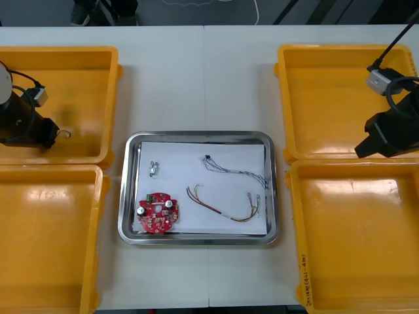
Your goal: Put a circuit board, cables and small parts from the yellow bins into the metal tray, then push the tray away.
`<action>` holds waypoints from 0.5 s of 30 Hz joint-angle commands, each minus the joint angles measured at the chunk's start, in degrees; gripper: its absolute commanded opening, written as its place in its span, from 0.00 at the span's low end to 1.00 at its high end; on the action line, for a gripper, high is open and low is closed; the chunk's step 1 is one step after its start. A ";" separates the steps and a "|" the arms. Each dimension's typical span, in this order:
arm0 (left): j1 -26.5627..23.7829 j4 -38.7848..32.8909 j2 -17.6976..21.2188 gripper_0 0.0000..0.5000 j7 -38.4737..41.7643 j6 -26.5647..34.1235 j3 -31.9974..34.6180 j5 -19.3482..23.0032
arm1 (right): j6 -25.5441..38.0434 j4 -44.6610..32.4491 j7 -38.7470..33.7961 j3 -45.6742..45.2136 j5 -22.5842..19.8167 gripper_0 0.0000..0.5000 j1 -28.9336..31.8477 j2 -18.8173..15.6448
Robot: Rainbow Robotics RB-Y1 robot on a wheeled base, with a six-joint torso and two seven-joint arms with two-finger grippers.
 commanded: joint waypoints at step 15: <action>0.99 -13.49 -1.14 0.00 -2.39 15.70 15.64 -4.98 | 0.12 -7.20 -4.07 -9.71 2.31 1.00 15.93 -2.88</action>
